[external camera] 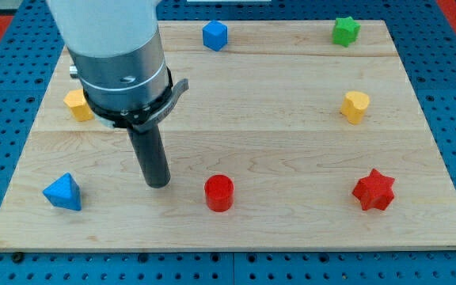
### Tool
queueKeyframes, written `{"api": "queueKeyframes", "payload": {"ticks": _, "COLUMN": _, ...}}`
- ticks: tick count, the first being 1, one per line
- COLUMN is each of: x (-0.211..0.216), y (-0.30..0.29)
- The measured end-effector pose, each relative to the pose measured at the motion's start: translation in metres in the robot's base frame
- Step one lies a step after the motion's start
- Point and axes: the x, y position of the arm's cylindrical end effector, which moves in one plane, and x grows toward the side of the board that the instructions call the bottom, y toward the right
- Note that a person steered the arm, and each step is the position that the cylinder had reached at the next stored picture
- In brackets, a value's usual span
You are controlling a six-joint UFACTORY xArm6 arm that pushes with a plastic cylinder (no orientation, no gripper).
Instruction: Point your arm towards the green circle
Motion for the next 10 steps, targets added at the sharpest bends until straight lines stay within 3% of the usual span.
{"api": "queueKeyframes", "payload": {"ticks": 1, "x": -0.018, "y": -0.013}}
{"api": "queueKeyframes", "payload": {"ticks": 4, "x": -0.175, "y": -0.021}}
{"api": "queueKeyframes", "payload": {"ticks": 6, "x": -0.202, "y": -0.141}}
{"api": "queueKeyframes", "payload": {"ticks": 7, "x": -0.234, "y": -0.170}}
{"api": "queueKeyframes", "payload": {"ticks": 10, "x": -0.283, "y": -0.170}}
